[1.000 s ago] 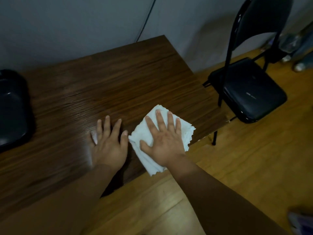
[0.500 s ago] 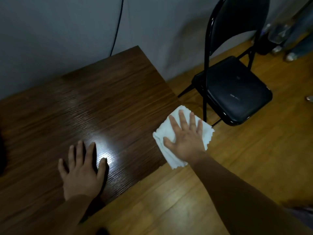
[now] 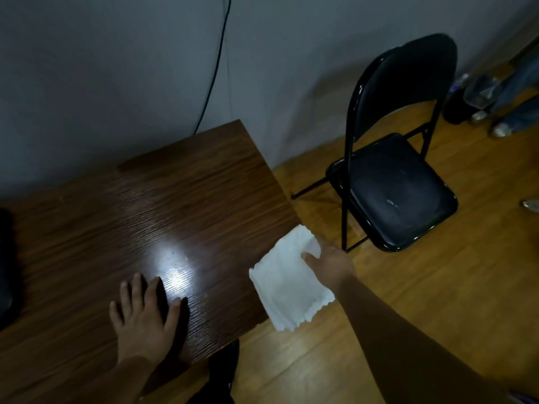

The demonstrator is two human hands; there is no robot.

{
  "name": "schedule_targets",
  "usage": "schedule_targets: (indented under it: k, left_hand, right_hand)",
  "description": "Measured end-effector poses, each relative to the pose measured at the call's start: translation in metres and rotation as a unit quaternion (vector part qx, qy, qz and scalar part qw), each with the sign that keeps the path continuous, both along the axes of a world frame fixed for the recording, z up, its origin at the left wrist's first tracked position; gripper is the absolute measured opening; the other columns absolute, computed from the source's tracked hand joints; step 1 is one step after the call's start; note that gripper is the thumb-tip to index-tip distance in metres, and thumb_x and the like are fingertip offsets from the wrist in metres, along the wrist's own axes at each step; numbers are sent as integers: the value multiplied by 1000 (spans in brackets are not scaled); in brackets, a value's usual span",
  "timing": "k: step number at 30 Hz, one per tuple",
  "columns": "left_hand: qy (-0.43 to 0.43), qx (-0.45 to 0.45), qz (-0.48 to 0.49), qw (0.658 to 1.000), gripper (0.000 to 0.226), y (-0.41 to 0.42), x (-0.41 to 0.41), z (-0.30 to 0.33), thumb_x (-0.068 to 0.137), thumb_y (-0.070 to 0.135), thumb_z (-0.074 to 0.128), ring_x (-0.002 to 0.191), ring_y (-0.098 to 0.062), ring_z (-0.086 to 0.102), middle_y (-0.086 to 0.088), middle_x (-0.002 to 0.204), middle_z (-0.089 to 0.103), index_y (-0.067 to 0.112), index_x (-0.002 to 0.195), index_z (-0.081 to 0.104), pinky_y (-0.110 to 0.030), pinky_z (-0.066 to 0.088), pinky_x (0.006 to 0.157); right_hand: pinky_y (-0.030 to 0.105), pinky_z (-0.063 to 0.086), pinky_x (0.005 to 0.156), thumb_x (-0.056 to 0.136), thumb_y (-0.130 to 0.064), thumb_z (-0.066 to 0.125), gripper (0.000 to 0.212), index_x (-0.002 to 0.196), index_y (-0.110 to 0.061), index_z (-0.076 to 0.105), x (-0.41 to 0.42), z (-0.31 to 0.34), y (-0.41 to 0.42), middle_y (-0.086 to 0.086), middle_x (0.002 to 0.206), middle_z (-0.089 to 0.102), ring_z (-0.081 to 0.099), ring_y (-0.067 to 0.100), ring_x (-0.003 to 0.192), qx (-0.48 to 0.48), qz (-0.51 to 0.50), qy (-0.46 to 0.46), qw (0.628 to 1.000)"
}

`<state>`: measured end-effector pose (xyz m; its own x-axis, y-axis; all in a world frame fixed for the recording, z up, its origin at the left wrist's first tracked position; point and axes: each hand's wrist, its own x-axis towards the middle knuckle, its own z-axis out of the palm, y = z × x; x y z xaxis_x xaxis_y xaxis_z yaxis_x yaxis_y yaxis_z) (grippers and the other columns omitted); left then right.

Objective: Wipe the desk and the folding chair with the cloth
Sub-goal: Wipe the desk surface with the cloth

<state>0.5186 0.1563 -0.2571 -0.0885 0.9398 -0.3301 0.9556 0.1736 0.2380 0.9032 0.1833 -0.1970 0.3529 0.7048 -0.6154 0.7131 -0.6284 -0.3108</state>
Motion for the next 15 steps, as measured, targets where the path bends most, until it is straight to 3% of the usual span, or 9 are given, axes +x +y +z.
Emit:
schedule_targets:
  k: [4, 8, 11, 13, 15]
  left_hand:
    - [-41, -6, -45, 998, 79, 7, 75, 24, 90, 66, 16, 156, -23, 4, -6, 168, 18, 22, 151, 40, -51, 0, 123]
    - [-103, -35, -55, 992, 70, 9, 171, 40, 94, 58, 16, 156, -23, 2, -6, 168, 19, 24, 146, 48, -49, 4, 124]
    - [-147, -56, -11, 988, 50, 5, 233, 49, 98, 48, 32, 153, -27, 13, -10, 163, 30, 22, 125, 65, -48, 13, 124]
    - [-172, -47, 48, 983, 48, 2, 268, 54, 94, 45, 38, 138, -34, 39, -15, 142, 53, 14, 111, 70, -47, 32, 115]
    - [-242, -49, 121, 961, 27, -5, 303, 65, 100, 36, 47, 115, -34, 56, -11, 116, 64, 20, 102, 68, -48, 46, 99]
  right_hand:
    - [35, 44, 110, 98, -49, 58, 67, 149, -8, 43, -3, 5, 7, 14, 148, 52, 51, 29, 134, -7, 24, -39, 999]
    - [35, 46, 107, 94, -42, 68, 71, 149, -5, 42, 14, 11, 12, 15, 150, 51, 51, 31, 135, -39, -17, 19, 999]
    - [32, 50, 99, 92, -34, 70, 63, 145, -6, 50, 45, 17, 5, 14, 142, 58, 58, 31, 126, -45, -118, 161, 979]
    - [43, 56, 98, 91, -31, 71, 49, 134, -9, 63, 77, 21, -4, 13, 127, 70, 67, 29, 110, -44, -209, 284, 935]
    - [51, 58, 96, 89, -32, 71, 38, 124, -17, 69, 119, 31, -15, 9, 115, 76, 72, 29, 103, -45, -248, 375, 892]
